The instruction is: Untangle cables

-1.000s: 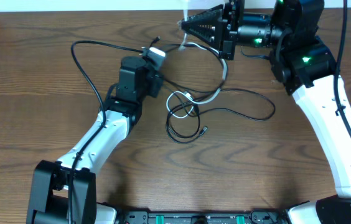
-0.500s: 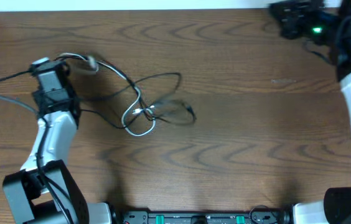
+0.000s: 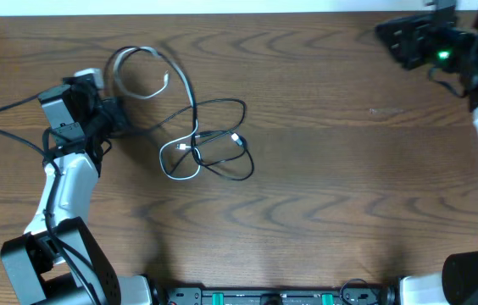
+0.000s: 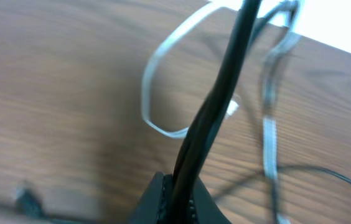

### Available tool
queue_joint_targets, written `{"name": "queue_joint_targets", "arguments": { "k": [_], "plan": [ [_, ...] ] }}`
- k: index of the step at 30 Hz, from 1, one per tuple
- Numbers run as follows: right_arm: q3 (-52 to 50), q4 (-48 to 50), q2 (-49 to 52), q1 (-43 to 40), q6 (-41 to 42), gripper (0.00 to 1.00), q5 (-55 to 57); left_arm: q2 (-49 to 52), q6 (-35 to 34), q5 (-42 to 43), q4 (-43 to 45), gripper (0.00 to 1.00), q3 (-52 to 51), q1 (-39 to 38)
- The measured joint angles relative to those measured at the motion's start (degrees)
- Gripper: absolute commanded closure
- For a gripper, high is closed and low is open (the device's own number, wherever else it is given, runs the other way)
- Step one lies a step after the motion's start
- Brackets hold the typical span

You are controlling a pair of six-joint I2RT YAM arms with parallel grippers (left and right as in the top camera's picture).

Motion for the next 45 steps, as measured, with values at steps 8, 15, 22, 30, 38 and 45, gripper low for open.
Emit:
{"name": "queue_joint_targets", "arguments": {
  "k": [8, 15, 22, 30, 38, 45],
  "plan": [
    [-4.3, 0.2, 1.6, 11.6, -9.0, 0.37, -2.1, 0.0, 10.2, 36.5, 2.3, 0.92, 0.0, -5.3],
    [-4.8, 8.2, 12.2, 16.3, -4.3, 0.37, -3.0, 0.0, 12.8, 49.9, -1.6, 0.92, 0.0, -12.0],
    [-5.4, 20.6, 20.1, 16.5, 4.5, 0.38, -12.1, 0.0, 15.7, 52.2, -4.1, 0.93, -0.5, -13.6],
    [-5.5, 26.5, 20.6, 17.3, 11.3, 0.39, -18.3, 0.0, 21.7, 51.9, -9.3, 0.92, -1.0, -15.6],
    [-5.5, 17.1, 20.6, 21.8, 8.0, 0.39, -18.5, 0.0, 22.7, 47.8, -9.2, 0.92, -1.0, -15.8],
    [-5.5, 10.3, 20.6, 21.9, 1.4, 0.49, -14.5, 0.0, 22.9, 45.9, -9.1, 0.93, -1.0, -15.8]
  ]
}}
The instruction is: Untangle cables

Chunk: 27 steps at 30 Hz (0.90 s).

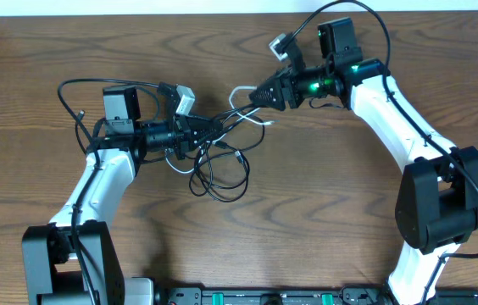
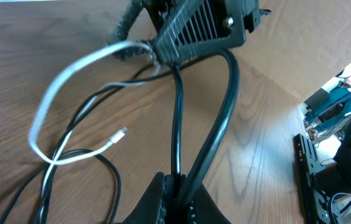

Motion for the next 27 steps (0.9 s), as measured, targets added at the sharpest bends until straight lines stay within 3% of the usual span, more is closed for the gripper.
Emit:
{"name": "queue_joint_targets", "arguments": {
  "k": [2, 6, 12, 17, 27],
  "plan": [
    [0.0, -0.7, 0.0, 0.0, -1.7, 0.83, 0.8, 0.0, 0.0, 0.0, 0.1, 0.92, 0.0, 0.0],
    [0.0, -2.8, 0.0, 0.2, -3.3, 0.99, 4.9, 0.0, 0.0, -0.1, 0.2, 0.93, 0.0, 0.0],
    [0.0, -5.8, 0.0, 1.4, -3.8, 0.99, 11.5, 0.0, 0.0, -0.5, 0.3, 0.93, 0.0, 0.0],
    [0.0, -5.3, 0.0, 0.9, -1.6, 0.99, 12.9, 0.0, -2.3, -7.0, 0.3, 0.92, 0.0, 0.0],
    [0.0, -2.4, -7.8, -7.1, 1.5, 0.99, 5.1, 0.0, -27.0, -46.9, -0.7, 0.93, 0.0, 0.0]
  ]
}}
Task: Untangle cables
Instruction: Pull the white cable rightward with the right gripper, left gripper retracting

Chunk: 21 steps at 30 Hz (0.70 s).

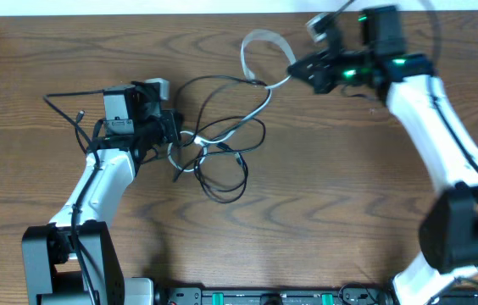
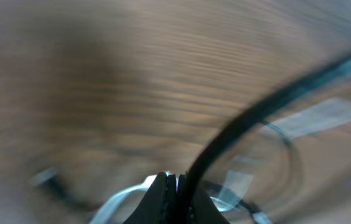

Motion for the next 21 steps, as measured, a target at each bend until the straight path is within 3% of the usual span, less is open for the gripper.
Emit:
{"name": "queue_joint_targets", "arguments": {
  "k": [3, 7, 12, 21],
  "plan": [
    [0.0, -1.1, -7.3, -4.1, 0.1, 0.99, -1.5, 0.0, -6.8, -10.2, -1.0, 0.93, 0.0, 0.0],
    [0.0, -5.0, -12.7, -9.4, 0.3, 0.99, -1.7, 0.0, -13.0, -17.0, -1.6, 0.93, 0.0, 0.9],
    [0.0, -11.0, -15.6, -15.6, 0.2, 0.99, -1.6, 0.0, -19.3, -20.0, -2.7, 0.93, 0.0, 4.3],
    [0.1, -16.4, -15.6, -18.5, -1.4, 0.99, 0.7, 0.0, -21.8, -20.9, -4.8, 0.93, 0.0, 9.6]
  ]
}}
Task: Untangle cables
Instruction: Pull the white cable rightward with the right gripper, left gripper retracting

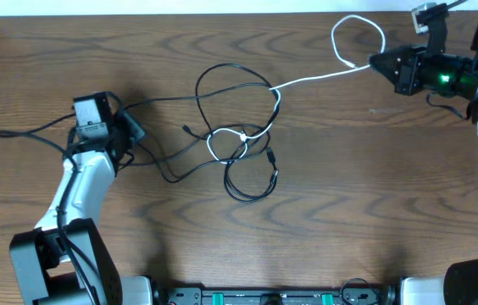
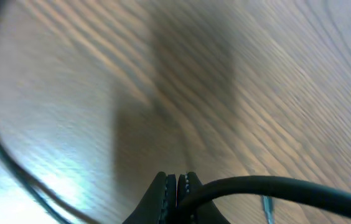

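A black cable (image 1: 163, 100) and a white cable (image 1: 315, 77) lie crossed on the wooden table, meeting in a small knot (image 1: 241, 135) mid-table. My left gripper (image 1: 130, 127) is at the left, shut on the black cable, which in the left wrist view leaves the closed left gripper (image 2: 177, 182) as a thick black cable (image 2: 275, 185) running right. My right gripper (image 1: 376, 63) is at the back right, shut on the white cable, whose free end curls in a loop (image 1: 358, 34) behind it. A black loop (image 1: 248, 198) lies below the knot.
The wooden table (image 1: 349, 195) ends at a white strip along the back. A black rail with green connectors (image 1: 264, 296) runs along the front edge. The left arm's own thin wire (image 1: 19, 131) trails off to the far left.
Both grippers have moved outward, the left one to the left and the right one to the back right. The cables between them are now drawn out longer and flatter.
At first my left gripper held the black cable at the left, the right arm away in the back right corner. Then both grippers were at the tangle, the right on the white cable. Afterwards they stood apart, and now farther apart with the tangle spread out.
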### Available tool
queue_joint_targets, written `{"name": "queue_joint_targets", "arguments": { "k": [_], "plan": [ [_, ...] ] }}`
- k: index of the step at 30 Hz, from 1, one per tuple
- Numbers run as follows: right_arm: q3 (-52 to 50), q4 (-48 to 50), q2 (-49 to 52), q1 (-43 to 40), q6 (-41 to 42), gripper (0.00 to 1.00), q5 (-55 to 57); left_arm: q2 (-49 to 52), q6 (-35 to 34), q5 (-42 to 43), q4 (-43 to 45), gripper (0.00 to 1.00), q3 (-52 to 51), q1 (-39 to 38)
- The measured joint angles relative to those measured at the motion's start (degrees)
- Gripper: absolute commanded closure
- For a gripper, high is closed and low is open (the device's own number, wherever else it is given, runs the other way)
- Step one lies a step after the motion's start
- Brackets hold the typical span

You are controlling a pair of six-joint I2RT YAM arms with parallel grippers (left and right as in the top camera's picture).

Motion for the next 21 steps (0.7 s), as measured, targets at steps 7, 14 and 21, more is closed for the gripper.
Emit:
{"name": "queue_joint_targets", "arguments": {
  "k": [7, 14, 21],
  "plan": [
    [0.0, -3.0, 0.0, -4.3, -0.3, 0.99, 4.7, 0.0, -3.0, -1.4, -1.0, 0.93, 0.0, 11.5],
    [0.0, -3.5, 0.0, -12.5, -0.8, 0.99, 7.1, 0.0, -7.2, -2.3, -1.6, 0.93, 0.0, 22.0],
    [0.0, -3.7, 0.0, -22.8, -0.9, 0.99, 8.1, 0.0, -7.8, -2.3, -1.7, 0.92, 0.0, 27.5]
  ]
}}
